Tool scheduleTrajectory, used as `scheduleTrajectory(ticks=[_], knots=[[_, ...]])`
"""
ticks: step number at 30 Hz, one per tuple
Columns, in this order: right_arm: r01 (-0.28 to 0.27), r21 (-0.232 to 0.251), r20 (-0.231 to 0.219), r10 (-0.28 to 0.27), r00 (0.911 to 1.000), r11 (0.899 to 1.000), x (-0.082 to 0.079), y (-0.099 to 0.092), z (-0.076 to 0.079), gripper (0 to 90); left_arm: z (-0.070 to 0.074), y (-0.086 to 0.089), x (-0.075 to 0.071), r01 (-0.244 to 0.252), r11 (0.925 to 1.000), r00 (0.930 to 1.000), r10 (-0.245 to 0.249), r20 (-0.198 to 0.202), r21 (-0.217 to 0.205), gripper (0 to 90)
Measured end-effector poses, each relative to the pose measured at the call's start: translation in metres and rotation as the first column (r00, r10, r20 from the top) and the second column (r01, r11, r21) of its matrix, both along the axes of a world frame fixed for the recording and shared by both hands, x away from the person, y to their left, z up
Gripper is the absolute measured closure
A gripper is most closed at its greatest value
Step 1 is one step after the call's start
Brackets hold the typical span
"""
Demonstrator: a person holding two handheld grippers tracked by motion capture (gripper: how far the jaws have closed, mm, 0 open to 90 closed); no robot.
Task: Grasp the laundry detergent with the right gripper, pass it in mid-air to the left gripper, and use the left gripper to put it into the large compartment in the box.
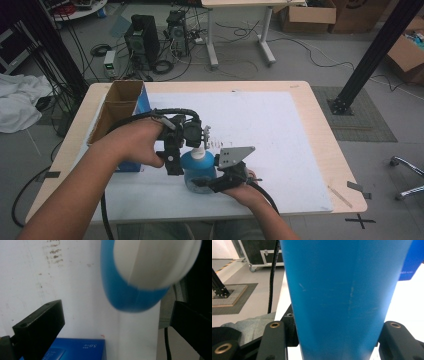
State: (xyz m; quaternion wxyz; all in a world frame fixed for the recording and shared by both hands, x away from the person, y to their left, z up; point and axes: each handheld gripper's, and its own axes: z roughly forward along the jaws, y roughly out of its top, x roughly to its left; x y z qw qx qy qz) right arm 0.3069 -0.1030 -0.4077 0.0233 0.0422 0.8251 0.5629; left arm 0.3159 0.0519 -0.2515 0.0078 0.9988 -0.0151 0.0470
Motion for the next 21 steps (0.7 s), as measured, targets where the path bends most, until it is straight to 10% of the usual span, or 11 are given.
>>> scheduleTrajectory(ticks=[21], knots=[[-0.029, 0.016, 0.017, 0.029, 0.9994, 0.999, 0.009, 0.035, 0.01, 45.8, -0.009, 0.002, -0.002, -0.017, 0.9998, 0.9997, 0.017, -0.015, 0.005, 0.3]])
